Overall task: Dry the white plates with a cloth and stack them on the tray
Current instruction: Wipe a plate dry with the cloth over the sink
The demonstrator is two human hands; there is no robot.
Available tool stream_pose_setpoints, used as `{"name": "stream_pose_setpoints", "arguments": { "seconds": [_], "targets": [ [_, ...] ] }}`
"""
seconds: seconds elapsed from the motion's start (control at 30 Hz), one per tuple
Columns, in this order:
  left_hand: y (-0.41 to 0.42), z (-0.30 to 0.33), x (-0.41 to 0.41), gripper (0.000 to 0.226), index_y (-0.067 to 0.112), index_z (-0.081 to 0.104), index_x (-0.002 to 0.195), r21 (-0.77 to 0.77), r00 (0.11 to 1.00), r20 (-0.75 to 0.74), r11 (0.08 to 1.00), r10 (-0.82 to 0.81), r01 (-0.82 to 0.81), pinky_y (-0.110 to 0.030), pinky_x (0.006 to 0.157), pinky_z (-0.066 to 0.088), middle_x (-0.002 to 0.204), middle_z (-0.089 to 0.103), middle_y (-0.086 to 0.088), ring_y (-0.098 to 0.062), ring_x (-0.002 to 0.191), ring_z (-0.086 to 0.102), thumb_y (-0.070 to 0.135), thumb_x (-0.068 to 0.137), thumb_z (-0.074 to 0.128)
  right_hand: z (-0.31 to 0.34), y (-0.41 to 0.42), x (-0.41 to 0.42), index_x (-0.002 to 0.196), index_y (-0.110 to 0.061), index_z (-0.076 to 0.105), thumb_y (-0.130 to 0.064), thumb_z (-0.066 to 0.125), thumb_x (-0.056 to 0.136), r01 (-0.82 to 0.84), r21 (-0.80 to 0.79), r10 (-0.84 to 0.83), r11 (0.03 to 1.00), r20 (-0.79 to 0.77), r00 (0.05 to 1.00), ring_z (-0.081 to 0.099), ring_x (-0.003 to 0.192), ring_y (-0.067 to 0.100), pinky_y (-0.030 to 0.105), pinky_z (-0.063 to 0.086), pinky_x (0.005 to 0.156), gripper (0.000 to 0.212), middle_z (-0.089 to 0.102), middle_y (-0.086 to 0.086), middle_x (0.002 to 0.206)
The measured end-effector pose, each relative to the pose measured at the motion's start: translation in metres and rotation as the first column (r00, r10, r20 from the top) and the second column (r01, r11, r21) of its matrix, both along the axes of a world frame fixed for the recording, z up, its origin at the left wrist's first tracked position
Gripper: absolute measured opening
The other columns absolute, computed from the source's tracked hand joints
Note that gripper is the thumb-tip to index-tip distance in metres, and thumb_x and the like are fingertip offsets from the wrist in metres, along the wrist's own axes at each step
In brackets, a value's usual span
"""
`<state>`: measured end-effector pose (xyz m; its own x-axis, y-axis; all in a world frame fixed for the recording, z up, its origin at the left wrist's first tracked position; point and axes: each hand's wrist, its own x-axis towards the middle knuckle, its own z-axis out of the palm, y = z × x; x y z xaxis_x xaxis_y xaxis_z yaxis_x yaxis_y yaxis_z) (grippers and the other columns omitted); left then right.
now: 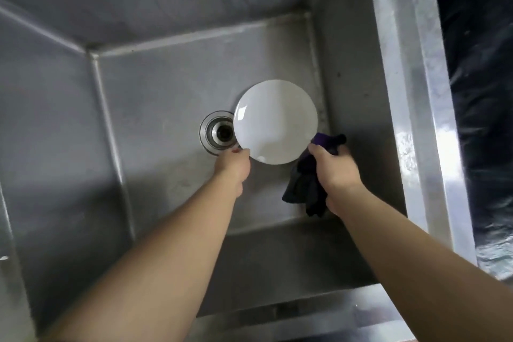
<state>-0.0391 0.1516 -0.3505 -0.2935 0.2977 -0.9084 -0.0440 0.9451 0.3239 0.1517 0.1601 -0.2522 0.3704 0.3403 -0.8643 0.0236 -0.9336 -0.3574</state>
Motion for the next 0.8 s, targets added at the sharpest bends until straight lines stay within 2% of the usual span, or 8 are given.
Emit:
{"name": "stream_pose_setpoints", "arguments": {
  "seconds": [0.07,0.13,0.2,0.33,0.47,0.57,0.67,0.8],
  "targets": [
    [0.001,-0.02,0.004,0.022,0.03,0.076,0.082,0.01,0.995,0.015,0.995,0.097,-0.098,-0.048,0.097,0.06,0.1,0.079,0.0,-0.03,0.102,0.073,0.034,0.066,0.061,-0.003,-0.001,0.001,0.144,-0.025,0.048,-0.038,0.066,0.097,0.021,0.01,-0.021,1.0,0.0,1.0,0.067,0.094,0.027,0.046,0.057,0.089,0.053,0.066,0.001,0.105],
    [0.007,-0.011,0.011,0.018,0.025,0.073,0.081,0.016,0.982,0.015,0.982,0.187,-0.188,-0.049,0.095,0.061,0.097,0.078,-0.003,-0.031,0.1,0.075,0.028,0.066,0.065,-0.005,-0.001,0.002,0.143,-0.025,0.048,-0.038,0.066,0.097,0.029,0.023,-0.029,0.999,-0.002,1.0,0.067,0.095,0.026,0.045,0.057,0.091,0.051,0.066,-0.001,0.106],
    [0.012,0.008,0.02,0.006,0.023,0.071,0.081,0.032,0.967,0.011,0.967,0.253,-0.254,-0.047,0.093,0.062,0.092,0.076,-0.003,-0.03,0.098,0.075,0.017,0.078,0.071,-0.005,-0.001,0.002,0.14,-0.027,0.049,-0.038,0.066,0.097,0.024,0.026,-0.024,0.999,-0.007,1.0,0.067,0.096,0.025,0.046,0.057,0.092,0.048,0.066,-0.001,0.106],
    [0.014,0.013,0.027,0.015,0.02,0.07,0.093,0.058,0.939,0.021,0.937,0.343,-0.343,-0.039,0.085,0.064,0.09,0.07,0.001,-0.021,0.088,0.071,0.005,0.093,0.068,0.0,-0.006,0.002,0.124,-0.028,0.055,-0.037,0.067,0.096,0.019,0.047,-0.019,0.999,0.005,1.0,0.069,0.095,0.025,0.047,0.057,0.093,0.032,0.068,0.0,0.104],
    [0.019,0.028,0.025,0.021,0.019,0.065,0.084,0.09,0.915,0.06,0.911,0.399,-0.403,-0.035,0.074,0.063,0.092,0.068,0.002,-0.022,0.089,0.07,0.002,0.095,0.067,0.014,-0.013,0.001,0.114,-0.029,0.058,-0.036,0.069,0.096,0.008,0.075,-0.009,0.997,0.014,1.0,0.069,0.095,0.025,0.044,0.058,0.09,0.022,0.069,0.0,0.103],
    [0.023,0.048,0.022,0.021,0.018,0.064,0.084,0.136,0.909,0.085,0.899,0.408,-0.416,-0.032,0.064,0.063,0.1,0.072,-0.004,-0.025,0.094,0.073,-0.001,0.093,0.067,0.03,-0.018,0.001,0.1,-0.032,0.059,-0.035,0.07,0.095,0.008,0.095,-0.01,0.995,0.014,1.0,0.069,0.095,0.025,0.049,0.058,0.095,0.013,0.07,0.001,0.102],
    [0.023,0.069,0.015,0.019,0.014,0.065,0.087,0.174,0.915,0.094,0.898,0.393,-0.403,-0.035,0.067,0.064,0.11,0.071,-0.011,-0.03,0.101,0.073,-0.004,0.091,0.068,0.051,-0.023,-0.001,0.099,-0.032,0.058,-0.036,0.07,0.096,0.003,0.107,-0.002,0.994,-0.002,1.0,0.069,0.095,0.025,0.051,0.058,0.096,0.013,0.07,0.001,0.103],
    [0.009,0.101,-0.01,0.021,0.011,0.064,0.103,0.201,0.934,0.055,0.913,0.352,-0.355,-0.036,0.071,0.064,0.116,0.069,-0.012,-0.031,0.102,0.072,-0.005,0.089,0.068,0.083,-0.03,-0.008,0.098,-0.028,0.06,-0.037,0.07,0.095,-0.041,0.13,0.042,0.991,-0.007,0.999,0.07,0.094,0.027,0.053,0.059,0.095,0.014,0.07,0.004,0.103]
  ]
}}
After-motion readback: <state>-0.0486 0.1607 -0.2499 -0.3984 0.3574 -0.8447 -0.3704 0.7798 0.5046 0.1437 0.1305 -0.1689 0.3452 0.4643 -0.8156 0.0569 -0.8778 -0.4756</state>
